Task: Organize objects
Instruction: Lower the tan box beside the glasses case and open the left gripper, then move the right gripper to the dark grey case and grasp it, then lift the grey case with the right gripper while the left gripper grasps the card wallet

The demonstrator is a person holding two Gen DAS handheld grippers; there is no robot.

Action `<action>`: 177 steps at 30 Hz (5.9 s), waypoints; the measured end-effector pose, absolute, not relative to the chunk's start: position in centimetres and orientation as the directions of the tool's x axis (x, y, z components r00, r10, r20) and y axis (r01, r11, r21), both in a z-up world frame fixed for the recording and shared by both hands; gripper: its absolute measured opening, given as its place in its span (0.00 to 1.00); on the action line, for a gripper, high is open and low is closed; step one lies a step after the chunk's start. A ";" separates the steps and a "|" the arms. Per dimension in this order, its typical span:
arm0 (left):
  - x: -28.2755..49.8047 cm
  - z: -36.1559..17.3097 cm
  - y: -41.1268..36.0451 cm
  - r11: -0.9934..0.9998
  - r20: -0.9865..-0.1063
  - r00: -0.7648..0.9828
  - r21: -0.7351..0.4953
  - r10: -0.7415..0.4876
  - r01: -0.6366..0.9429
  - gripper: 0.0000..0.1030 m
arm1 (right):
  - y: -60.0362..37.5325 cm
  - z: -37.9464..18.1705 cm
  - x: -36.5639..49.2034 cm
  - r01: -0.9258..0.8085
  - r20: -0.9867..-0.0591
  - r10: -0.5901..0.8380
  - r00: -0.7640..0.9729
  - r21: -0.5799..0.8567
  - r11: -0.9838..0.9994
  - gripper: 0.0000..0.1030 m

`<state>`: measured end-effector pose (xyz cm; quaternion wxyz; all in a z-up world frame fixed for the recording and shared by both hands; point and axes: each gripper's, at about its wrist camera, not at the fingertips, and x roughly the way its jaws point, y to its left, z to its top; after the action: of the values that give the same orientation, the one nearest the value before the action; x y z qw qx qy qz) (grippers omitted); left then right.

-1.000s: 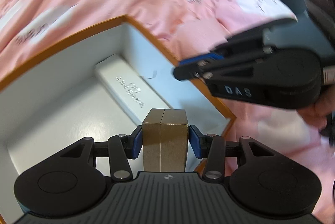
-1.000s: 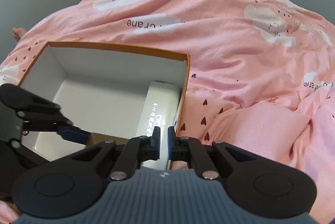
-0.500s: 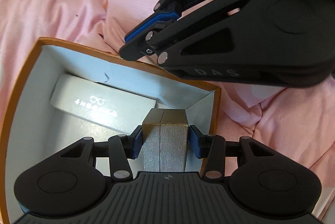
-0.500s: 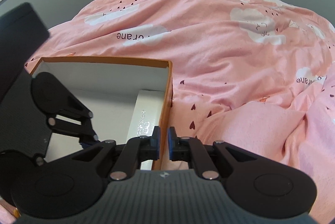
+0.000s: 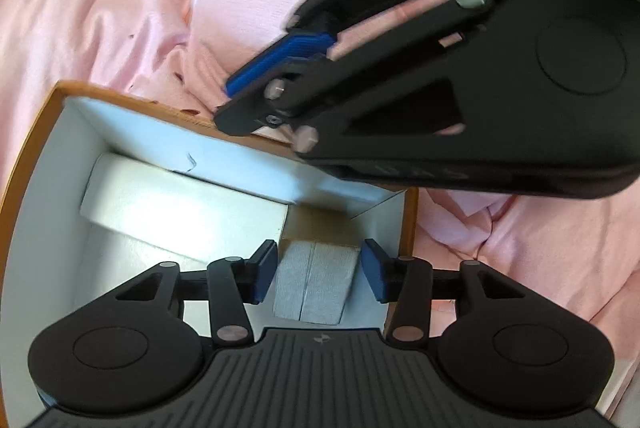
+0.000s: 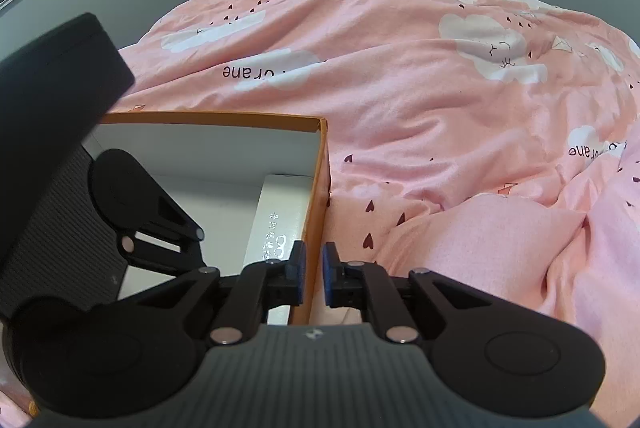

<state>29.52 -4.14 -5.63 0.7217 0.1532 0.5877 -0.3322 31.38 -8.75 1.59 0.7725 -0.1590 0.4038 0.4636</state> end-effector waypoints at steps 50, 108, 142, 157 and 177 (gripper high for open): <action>13.0 -0.6 3.1 0.972 -0.737 0.665 -0.224 -0.122 -0.070 0.37 | -13.4 3.3 18.3 -0.745 -0.646 0.648 0.404 0.179 0.643 0.79; 7.6 -4.9 11.3 0.935 -0.853 0.522 -0.174 0.013 -0.308 0.52 | -4.0 -2.0 14.7 -0.728 -0.791 0.608 0.067 0.378 0.572 0.77; 7.1 -4.1 11.5 0.902 -0.822 0.548 -0.346 -0.159 -0.258 0.52 | -12.5 2.2 16.2 -0.608 -0.731 0.635 0.250 0.392 0.691 0.75; 10.3 -3.5 -0.2 0.893 -0.819 0.357 -0.394 -0.449 0.220 0.47 | -19.5 1.1 15.8 -0.474 -0.733 0.581 0.355 0.395 0.787 0.75; 11.9 -6.3 -6.9 0.821 -0.855 0.517 0.330 0.050 0.466 0.48 | -23.5 -0.5 15.5 -0.391 -0.702 0.606 0.373 0.474 0.789 0.75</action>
<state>11.86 -6.92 -6.27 0.8275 0.2715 0.4752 -0.1255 15.55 -23.55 -0.50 0.8206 0.1146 0.4703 0.3038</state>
